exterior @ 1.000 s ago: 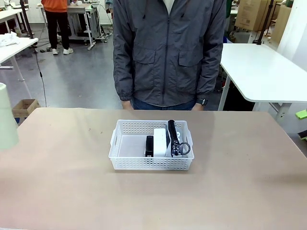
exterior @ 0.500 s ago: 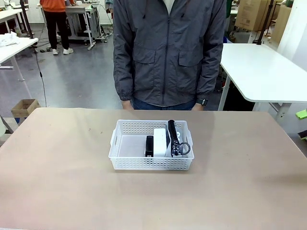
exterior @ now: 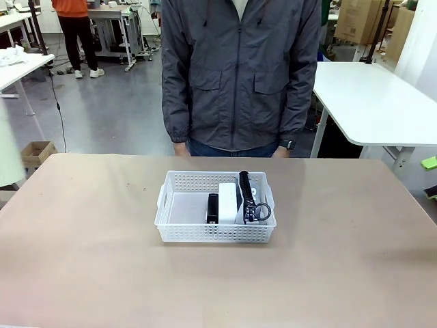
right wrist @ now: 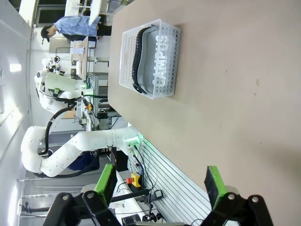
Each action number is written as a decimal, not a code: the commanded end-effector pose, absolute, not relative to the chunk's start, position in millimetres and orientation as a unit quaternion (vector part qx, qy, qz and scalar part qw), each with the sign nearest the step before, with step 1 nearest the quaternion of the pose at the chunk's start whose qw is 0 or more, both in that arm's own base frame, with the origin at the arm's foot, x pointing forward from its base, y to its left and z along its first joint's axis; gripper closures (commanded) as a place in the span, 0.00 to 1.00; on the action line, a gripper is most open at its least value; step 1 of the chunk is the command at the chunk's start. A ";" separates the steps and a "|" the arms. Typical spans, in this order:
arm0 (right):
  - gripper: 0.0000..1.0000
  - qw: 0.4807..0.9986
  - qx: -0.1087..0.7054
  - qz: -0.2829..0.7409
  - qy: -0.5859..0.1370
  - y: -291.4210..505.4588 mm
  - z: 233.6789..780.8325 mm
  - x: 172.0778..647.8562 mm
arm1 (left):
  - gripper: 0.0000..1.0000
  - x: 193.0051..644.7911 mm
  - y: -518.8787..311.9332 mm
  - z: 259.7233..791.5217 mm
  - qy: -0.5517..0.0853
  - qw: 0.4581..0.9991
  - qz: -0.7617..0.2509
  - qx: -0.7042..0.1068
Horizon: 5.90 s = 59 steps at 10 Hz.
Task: Efficiently arrange items inside the basket to fit them all.
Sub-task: Pick up the Reusable plastic cup and place it inside the Organizing basket.
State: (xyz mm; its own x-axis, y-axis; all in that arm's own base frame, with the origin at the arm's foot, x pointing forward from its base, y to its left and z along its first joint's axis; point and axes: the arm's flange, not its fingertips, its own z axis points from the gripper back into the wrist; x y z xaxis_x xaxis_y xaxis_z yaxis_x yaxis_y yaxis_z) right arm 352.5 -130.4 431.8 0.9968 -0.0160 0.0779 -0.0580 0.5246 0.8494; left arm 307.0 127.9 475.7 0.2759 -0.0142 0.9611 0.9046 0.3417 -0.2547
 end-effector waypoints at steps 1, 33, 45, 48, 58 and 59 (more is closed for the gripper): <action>0.00 0.874 0.484 0.017 -0.033 -132.9 434.2 349.1 | 0.13 366.9 90.3 497.8 -0.382 0.693 -0.274 -0.546; 0.00 0.874 0.484 0.017 -0.033 -132.9 434.2 349.1 | 0.13 463.7 -308.3 426.6 -0.047 0.997 0.002 -0.068; 0.00 0.874 0.484 0.017 -0.033 -132.9 434.2 349.1 | 0.13 489.5 -331.1 347.8 -0.030 0.999 0.017 0.008; 0.00 0.874 0.484 0.017 -0.033 -132.9 434.2 349.1 | 0.13 490.8 -331.2 343.8 -0.030 0.999 0.019 0.008; 0.00 0.874 0.484 0.017 -0.033 -132.9 434.2 349.1 | 0.00 457.2 -297.5 394.5 -0.051 0.995 -0.034 -0.072; 0.00 0.874 0.484 0.017 -0.033 -132.9 434.2 349.1 | 0.00 446.0 -279.7 412.1 -0.038 0.992 -0.057 -0.108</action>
State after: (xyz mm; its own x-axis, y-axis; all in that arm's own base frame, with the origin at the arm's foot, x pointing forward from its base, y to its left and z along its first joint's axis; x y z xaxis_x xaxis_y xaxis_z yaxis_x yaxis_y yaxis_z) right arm 352.3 -130.5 432.1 0.9969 -0.0146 0.0770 -0.0580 0.5232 0.8503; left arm 466.6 -311.1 400.7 0.9932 -0.0500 0.1047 0.0632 0.9899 -0.1268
